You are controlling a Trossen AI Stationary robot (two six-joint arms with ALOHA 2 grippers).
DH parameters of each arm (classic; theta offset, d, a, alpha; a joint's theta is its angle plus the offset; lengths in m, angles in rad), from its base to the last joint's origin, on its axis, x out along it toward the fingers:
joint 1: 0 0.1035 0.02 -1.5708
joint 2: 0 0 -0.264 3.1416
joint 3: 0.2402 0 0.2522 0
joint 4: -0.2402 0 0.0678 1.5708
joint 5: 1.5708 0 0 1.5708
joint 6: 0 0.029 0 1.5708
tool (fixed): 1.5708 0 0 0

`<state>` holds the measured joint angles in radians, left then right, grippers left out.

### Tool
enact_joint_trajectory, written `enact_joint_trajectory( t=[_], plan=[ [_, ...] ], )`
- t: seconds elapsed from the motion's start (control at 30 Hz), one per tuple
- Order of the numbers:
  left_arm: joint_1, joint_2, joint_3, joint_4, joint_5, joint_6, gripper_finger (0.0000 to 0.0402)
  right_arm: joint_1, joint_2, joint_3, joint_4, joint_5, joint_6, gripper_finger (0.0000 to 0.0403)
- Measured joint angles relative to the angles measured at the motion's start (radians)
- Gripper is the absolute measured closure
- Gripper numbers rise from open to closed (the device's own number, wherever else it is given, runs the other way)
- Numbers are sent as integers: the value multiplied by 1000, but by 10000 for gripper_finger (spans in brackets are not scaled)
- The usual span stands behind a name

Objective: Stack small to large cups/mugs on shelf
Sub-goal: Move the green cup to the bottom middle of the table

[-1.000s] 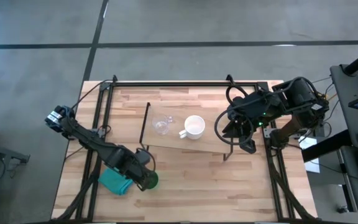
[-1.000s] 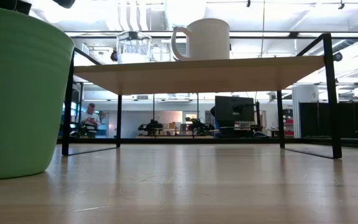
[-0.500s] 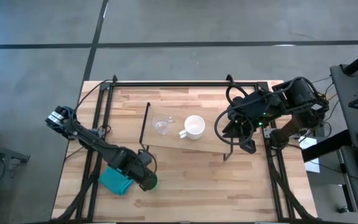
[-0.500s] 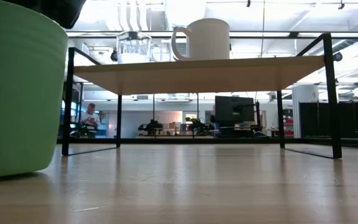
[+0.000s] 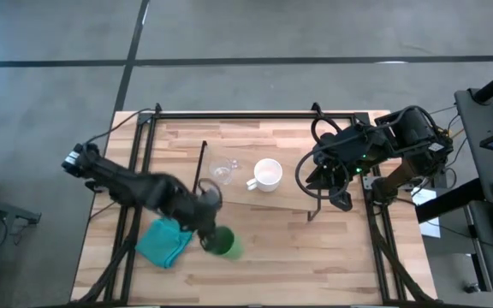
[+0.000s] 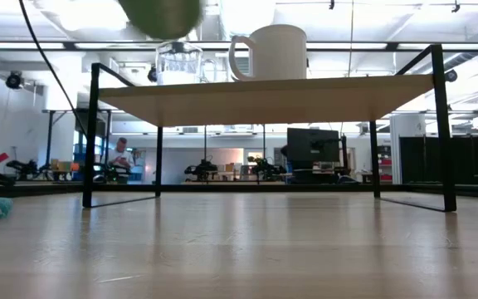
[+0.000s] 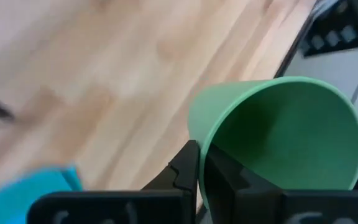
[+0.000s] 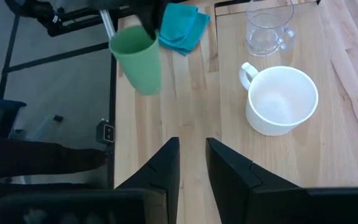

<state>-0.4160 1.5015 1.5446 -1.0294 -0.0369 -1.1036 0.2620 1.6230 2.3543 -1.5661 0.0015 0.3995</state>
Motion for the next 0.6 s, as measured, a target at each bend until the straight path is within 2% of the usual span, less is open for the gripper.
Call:
enact_joint_trajectory(
  t=[0.17,0.3,0.5,0.6],
  plan=[
    [114,37,185,-120,-32,182,401,0,0,0,-1,0,1,330],
    [192,85,321,-147,-34,325,401,0,-7,0,-3,0,1,330],
    [240,218,548,-210,-30,503,401,0,-65,0,-5,4,1,330],
    [249,305,677,-275,-27,571,401,1,-103,0,-5,50,1,330]
  ],
)
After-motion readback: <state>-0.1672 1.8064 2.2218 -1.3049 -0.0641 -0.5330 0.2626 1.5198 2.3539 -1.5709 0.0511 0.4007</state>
